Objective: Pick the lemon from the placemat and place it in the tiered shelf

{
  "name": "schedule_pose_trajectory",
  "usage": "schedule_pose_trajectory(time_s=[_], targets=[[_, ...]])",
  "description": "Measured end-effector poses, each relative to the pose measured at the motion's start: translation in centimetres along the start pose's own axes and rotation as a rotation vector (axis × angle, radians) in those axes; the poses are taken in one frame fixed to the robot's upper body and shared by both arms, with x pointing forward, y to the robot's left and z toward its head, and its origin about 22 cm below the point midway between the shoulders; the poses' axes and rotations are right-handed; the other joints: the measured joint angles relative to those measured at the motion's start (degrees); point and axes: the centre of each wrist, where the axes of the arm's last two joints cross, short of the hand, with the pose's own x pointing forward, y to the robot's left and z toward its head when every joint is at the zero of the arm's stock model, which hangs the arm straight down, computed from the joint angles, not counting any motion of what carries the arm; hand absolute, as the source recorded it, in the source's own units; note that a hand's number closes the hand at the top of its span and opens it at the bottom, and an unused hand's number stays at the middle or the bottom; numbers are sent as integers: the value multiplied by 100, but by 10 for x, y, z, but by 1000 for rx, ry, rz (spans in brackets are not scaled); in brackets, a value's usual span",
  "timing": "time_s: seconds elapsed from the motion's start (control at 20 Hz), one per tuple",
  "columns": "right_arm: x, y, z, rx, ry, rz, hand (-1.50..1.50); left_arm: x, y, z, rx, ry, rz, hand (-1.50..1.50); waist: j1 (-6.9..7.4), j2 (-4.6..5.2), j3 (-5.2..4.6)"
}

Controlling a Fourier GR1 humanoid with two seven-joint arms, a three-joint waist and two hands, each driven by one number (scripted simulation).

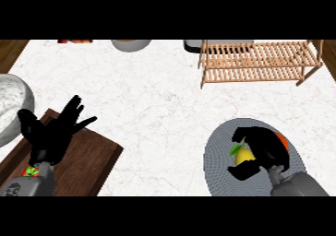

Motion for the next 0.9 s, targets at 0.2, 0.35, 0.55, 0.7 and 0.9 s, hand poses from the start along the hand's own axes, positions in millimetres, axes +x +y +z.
schedule_pose_trajectory(time_s=[0.2, 0.35, 0.55, 0.7, 0.9], targets=[[7, 8, 0, 4, -59, -29, 150, -6, 3, 1, 9, -20, 2, 0, -30, -31, 5], [16, 9, -1, 8, -99, -50, 150, -8, 4, 2, 4, -29, 3, 0, -34, -22, 17], [31, 2, -16, 64, -152, -111, 150, -5, 5, 0, 4, -25, 4, 0, -2, 5, 27], [47, -9, -21, 71, -209, -143, 150, -2, 5, -1, 3, -13, 1, 0, -7, 6, 28], [65, -31, -10, -13, -290, -217, 150, -4, 6, 2, 18, -7, 3, 0, -63, -14, 30]])
